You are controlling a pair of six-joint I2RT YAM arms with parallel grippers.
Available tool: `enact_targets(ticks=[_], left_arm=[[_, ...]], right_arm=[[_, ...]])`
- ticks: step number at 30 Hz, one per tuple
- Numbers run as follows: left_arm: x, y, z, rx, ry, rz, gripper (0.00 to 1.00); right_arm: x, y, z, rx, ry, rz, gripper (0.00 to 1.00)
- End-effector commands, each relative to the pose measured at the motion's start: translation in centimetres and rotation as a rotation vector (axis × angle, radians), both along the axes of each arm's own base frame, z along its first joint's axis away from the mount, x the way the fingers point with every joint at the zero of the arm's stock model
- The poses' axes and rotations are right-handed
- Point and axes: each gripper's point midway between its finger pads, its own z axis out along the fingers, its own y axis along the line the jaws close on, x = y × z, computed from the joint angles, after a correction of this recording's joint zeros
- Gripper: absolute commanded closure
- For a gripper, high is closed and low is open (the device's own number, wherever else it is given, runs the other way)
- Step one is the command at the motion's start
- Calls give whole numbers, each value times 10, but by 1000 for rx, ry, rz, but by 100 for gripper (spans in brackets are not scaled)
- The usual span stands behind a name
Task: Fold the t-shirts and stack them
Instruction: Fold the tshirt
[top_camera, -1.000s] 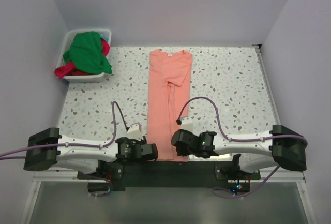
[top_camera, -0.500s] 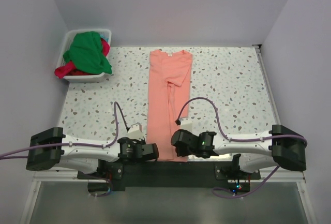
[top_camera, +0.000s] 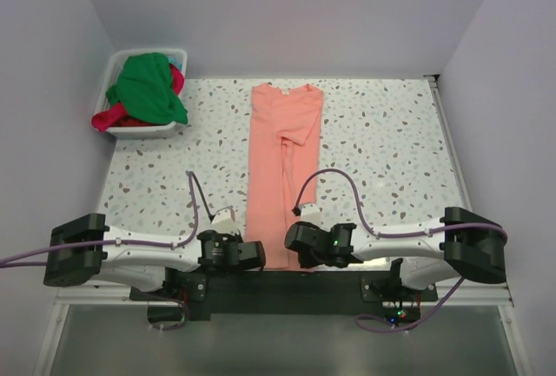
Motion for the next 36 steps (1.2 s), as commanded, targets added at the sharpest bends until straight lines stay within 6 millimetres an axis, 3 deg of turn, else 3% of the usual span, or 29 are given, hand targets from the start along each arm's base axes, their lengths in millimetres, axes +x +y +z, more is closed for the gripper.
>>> enact_targets(ticks=[1, 9, 15, 25, 36], left_arm=[[1, 25, 1, 65, 0, 61, 91], [-2, 42, 0, 64, 3, 104, 98], [-3, 51, -2, 85, 10, 123, 100], [-7, 61, -7, 87, 29, 158, 100], [-7, 64, -7, 85, 30, 177, 96]], right_arm=[[-6, -26, -14, -82, 33, -76, 83], [-12, -52, -26, -142, 60, -144, 100], [-15, -62, -30, -182, 75, -171, 100], [-18, -98, -30, -255, 65, -266, 100], [-17, -112, -27, -279, 50, -302, 100]])
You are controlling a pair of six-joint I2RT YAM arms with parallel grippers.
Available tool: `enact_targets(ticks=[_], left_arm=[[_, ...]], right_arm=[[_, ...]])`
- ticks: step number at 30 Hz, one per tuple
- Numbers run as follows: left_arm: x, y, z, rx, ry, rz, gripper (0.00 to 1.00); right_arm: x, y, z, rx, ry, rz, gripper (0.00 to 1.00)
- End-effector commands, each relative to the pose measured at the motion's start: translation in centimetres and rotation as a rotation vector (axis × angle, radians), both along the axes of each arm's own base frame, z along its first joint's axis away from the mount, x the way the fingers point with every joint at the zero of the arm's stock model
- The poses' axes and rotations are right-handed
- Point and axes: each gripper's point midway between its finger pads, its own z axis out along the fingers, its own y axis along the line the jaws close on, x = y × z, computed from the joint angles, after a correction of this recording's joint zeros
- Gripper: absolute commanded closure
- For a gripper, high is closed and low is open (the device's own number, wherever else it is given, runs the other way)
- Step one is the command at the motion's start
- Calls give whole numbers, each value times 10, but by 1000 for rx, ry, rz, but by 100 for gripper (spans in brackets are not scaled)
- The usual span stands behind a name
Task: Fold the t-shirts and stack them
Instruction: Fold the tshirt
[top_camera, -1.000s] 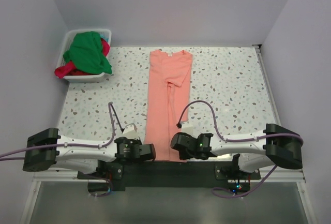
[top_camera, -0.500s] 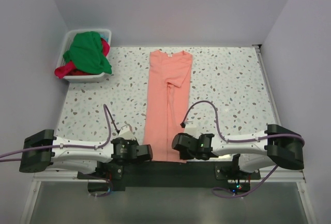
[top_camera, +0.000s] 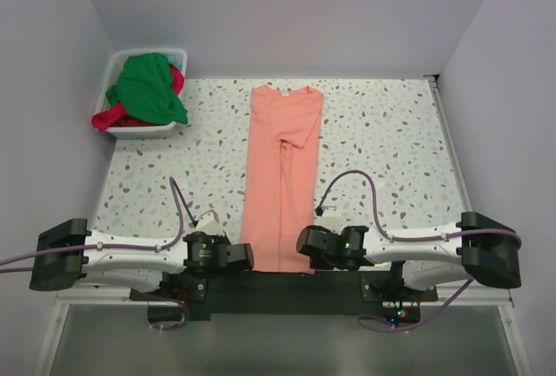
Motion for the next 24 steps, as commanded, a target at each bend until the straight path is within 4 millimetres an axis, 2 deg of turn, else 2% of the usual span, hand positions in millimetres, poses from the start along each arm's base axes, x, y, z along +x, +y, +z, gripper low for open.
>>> enact_targets(ticks=[1, 5, 7, 8, 11, 14, 24], left_arm=[[-1, 34, -8, 122, -1, 25, 96], [-1, 31, -10, 112, -2, 11, 95], [0, 28, -10, 108, -4, -1, 94], [0, 26, -11, 104, -4, -5, 94], [-1, 24, -12, 108, 2, -16, 94], [-1, 21, -13, 106, 3, -26, 94], [-1, 17, -14, 93, 4, -35, 93]], right_arm=[[-10, -77, -21, -285, 15, -11, 100], [-3, -65, -11, -224, -30, 36, 98], [2, -50, 0, -156, -59, 70, 86], [3, -47, 4, -139, -67, 73, 74], [7, -42, 16, -97, -102, 84, 57], [7, -39, 21, -75, -109, 103, 48], [2, 5, 36, 76, -113, 229, 47]])
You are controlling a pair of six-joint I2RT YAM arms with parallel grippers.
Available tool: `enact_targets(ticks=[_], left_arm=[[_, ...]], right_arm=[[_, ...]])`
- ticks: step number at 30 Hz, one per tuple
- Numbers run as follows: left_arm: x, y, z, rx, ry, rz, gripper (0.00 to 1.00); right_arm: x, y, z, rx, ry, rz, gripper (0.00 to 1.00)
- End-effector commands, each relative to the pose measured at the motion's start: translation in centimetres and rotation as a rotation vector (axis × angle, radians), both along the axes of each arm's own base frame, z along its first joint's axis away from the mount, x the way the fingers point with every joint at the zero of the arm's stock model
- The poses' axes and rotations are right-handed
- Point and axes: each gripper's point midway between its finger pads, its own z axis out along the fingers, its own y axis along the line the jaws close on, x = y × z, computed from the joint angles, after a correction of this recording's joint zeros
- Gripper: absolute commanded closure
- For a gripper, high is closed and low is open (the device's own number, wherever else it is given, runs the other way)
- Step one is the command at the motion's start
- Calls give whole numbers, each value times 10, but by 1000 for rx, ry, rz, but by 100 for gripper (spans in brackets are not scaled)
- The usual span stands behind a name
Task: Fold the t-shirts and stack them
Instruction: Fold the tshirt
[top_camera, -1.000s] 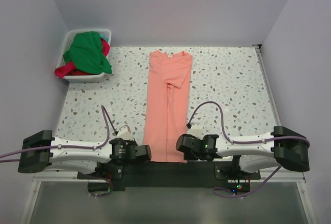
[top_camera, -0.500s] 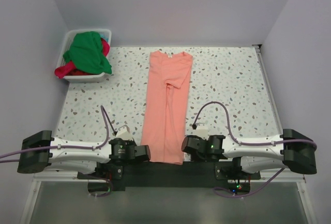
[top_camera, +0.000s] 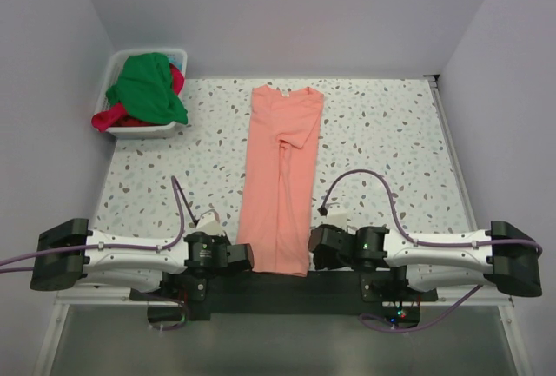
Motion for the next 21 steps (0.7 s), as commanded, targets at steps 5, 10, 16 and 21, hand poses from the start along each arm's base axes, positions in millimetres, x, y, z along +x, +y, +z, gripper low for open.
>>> enact_targets(ticks=[5, 10, 16, 21], left_arm=[[-4, 12, -12, 53, 18, -11, 93], [-4, 11, -12, 49, 19, -14, 93], [-4, 12, -12, 49, 17, -15, 93], [-3, 13, -13, 48, 15, -11, 93]], right_arm=[[-10, 55, 17, 182, 13, 150, 47], [-16, 61, 11, 191, 40, 167, 47], [-20, 63, 4, 181, 67, 173, 48], [-24, 59, -3, 150, 90, 170, 50]])
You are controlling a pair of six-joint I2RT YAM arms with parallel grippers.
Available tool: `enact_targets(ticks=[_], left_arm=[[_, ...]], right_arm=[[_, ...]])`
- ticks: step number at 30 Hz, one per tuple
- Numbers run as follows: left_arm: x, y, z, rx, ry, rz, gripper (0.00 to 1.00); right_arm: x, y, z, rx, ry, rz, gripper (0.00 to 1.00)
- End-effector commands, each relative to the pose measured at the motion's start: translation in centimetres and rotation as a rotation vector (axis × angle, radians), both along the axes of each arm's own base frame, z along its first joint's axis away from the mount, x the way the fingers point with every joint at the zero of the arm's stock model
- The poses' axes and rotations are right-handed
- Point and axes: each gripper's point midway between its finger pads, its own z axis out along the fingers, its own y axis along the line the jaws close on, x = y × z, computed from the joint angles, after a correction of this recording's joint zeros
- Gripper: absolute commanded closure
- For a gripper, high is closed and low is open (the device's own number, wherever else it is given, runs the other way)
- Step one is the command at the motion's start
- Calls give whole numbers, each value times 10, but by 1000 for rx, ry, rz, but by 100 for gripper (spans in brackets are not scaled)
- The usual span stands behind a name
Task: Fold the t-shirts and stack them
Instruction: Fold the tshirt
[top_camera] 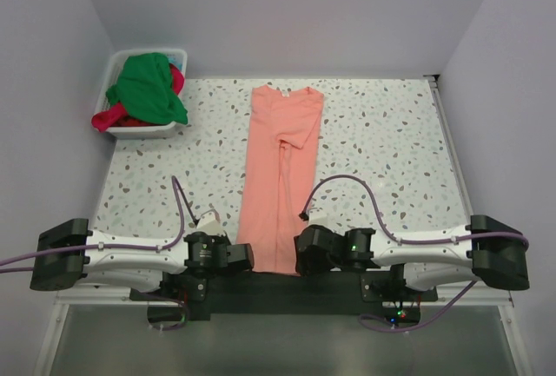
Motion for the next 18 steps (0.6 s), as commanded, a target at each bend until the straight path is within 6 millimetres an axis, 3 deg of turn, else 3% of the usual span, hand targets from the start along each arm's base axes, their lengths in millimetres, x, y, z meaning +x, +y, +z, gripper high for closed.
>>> enact_targets(ticks=[1, 8, 14, 17, 18], left_arm=[[-4, 15, -14, 55, 17, -6, 93], [-3, 17, -15, 56, 15, -2, 93], [-2, 18, -12, 56, 11, 4, 93], [-2, 19, -12, 55, 10, 8, 93], [-2, 20, -12, 58, 10, 8, 93]], right_arm=[[-5, 3, -1, 7, 16, 12, 50], [-4, 2, -10, -18, 14, 13, 53], [-6, 1, -17, -48, 27, 18, 71], [-6, -1, -19, -65, 30, 13, 86], [-6, -2, -17, -67, 28, 9, 100]])
